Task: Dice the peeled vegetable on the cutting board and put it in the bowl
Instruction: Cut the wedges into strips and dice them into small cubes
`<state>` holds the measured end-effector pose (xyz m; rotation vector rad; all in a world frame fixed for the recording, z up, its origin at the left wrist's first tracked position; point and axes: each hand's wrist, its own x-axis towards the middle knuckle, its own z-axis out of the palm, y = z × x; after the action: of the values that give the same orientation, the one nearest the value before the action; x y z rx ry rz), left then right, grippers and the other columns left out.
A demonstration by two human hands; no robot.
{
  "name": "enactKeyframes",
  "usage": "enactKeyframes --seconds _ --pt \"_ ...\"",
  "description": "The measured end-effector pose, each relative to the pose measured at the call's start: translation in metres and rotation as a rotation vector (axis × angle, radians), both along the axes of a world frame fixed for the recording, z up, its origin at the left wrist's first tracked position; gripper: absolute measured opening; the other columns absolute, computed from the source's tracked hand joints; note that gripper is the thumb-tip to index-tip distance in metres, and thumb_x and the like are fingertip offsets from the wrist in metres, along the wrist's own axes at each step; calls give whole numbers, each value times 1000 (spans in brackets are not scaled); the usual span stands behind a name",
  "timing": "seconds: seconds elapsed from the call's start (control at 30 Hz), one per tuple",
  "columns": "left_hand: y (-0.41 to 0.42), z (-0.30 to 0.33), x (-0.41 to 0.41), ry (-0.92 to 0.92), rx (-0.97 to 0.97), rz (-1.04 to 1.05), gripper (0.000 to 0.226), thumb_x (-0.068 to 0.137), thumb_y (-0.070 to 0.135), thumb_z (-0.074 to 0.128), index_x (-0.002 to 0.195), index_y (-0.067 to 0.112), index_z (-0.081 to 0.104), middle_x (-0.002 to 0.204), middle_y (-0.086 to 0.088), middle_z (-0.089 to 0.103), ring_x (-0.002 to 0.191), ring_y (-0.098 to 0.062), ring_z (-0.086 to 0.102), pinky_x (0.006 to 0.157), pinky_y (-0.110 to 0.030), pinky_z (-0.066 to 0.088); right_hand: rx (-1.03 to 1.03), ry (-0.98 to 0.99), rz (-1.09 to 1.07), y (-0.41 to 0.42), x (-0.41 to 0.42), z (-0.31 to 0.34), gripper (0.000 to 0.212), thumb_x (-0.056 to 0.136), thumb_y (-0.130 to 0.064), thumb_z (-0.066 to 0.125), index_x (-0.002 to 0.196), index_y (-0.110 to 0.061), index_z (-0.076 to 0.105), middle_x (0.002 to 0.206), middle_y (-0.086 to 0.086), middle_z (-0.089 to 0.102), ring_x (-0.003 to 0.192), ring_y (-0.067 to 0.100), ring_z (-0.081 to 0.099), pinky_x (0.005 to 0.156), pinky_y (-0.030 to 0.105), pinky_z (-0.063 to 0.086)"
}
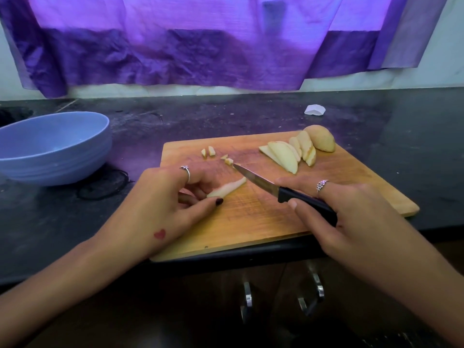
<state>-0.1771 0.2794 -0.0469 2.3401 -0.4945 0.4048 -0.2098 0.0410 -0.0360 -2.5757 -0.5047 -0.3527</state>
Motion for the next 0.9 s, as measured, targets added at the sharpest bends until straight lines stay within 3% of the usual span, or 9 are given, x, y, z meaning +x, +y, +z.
enactKeyframes --seconds 0.23,0.43,0.57,0.7,0.8,0.9 --pt "-2 -2 -1 -20 -47 23 13 75 17 77 87 20 73 75 13 66 79 1 63 71 -8 50 -83 37 -6 8 3 4 36 86 -48 41 119 -49 55 58 -12 51 55 9 50 44 17 29" --pt "-2 -3 -2 -29 -24 43 12 75 21 77 87 21 74 77 13 68 78 2 63 72 -14 52 -136 98 25 5 3 13 40 83 -51 36 121 -54 49 69 -9 61 54 9 52 51 29 46" --pt "-3 -3 -2 -33 -16 58 11 75 21 77 85 20 74 76 14 68 77 2 63 71 -15 52 -184 -6 -20 4 2 11 46 82 -52 31 123 -52 50 69 -9 60 58 11 48 56 34 45" --pt "-5 -3 -2 -34 -29 55 10 75 19 77 84 19 74 76 13 68 77 2 63 69 -11 52 -86 -44 -28 9 1 5 39 85 -45 41 117 -40 61 49 -15 45 45 10 44 42 18 30" --pt "-5 -4 -2 -33 -32 53 9 75 18 77 84 18 74 76 12 67 76 2 63 68 -10 52 -56 5 20 17 -2 5 39 86 -45 40 120 -42 58 49 -14 46 60 2 53 51 17 39" --pt "-5 -3 -2 -32 -29 51 9 75 20 77 84 19 74 75 13 67 76 2 63 69 -12 53 -65 6 30 20 1 3 35 92 -45 40 126 -47 49 57 -13 47 53 7 48 47 19 34"
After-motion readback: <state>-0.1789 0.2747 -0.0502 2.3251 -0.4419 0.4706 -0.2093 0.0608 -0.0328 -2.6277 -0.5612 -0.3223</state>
